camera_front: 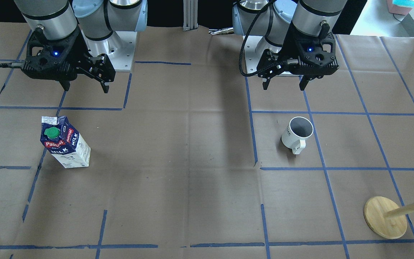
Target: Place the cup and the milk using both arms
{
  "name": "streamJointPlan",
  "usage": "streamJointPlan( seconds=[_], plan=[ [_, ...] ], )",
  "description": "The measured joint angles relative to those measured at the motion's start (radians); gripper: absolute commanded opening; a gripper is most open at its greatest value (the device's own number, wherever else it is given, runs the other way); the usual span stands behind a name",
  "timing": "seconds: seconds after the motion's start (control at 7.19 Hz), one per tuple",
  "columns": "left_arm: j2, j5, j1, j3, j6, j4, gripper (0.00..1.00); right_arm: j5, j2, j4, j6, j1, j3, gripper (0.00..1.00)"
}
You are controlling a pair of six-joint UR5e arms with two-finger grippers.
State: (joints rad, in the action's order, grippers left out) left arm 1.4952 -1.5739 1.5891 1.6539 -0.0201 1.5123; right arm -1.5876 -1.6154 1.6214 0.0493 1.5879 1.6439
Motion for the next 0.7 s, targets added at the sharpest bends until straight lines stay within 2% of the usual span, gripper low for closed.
streamJointPlan(
  seconds=[0.42,0.7],
  plan=[
    [-0.019,-0.001,-0.009,0.018,0.002,-0.001,1.0,-0.001,0.0,-0.001,0.0,0.001,0.001,1.0],
    [-0.025,0.0,-0.07,0.091,0.028,-0.026,1.0,-0.002,0.0,-0.001,0.0,0.001,0.002,1.0]
  ],
)
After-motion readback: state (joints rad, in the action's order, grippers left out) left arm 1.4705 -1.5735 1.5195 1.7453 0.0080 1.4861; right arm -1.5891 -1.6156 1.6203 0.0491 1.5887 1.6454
